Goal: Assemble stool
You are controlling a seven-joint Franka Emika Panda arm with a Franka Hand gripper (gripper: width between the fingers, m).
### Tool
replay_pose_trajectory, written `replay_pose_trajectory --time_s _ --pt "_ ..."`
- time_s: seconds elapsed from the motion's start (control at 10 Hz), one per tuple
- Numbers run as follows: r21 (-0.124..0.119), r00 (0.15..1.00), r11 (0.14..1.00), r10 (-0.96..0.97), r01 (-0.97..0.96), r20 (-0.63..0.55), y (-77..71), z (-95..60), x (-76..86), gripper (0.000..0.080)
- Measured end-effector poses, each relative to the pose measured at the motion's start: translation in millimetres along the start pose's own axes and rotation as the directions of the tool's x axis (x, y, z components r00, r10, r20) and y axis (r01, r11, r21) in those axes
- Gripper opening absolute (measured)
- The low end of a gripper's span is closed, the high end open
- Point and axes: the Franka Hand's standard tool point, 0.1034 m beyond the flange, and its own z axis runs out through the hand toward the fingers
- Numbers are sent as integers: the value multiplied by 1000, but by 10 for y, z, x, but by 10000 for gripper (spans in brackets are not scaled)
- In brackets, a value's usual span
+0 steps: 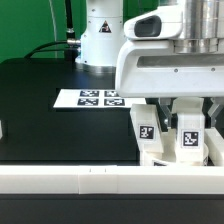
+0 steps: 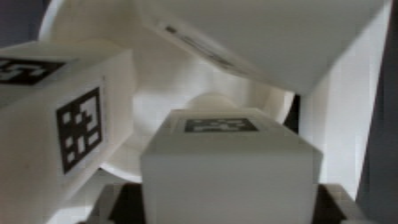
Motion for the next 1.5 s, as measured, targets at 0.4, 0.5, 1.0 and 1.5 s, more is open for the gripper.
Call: replay_pose_trajectory --time_s 0.4,0.5,1.0,1.5 --pt "2 966 966 260 -260 -1 -2 0 1 340" --pt "3 940 940 341 -341 0 -6 0 0 340" --pt "56 717 716 697 -696 -13 -24 -13 57 340" --pt "93 458 455 889 -885 6 -38 -3 61 340"
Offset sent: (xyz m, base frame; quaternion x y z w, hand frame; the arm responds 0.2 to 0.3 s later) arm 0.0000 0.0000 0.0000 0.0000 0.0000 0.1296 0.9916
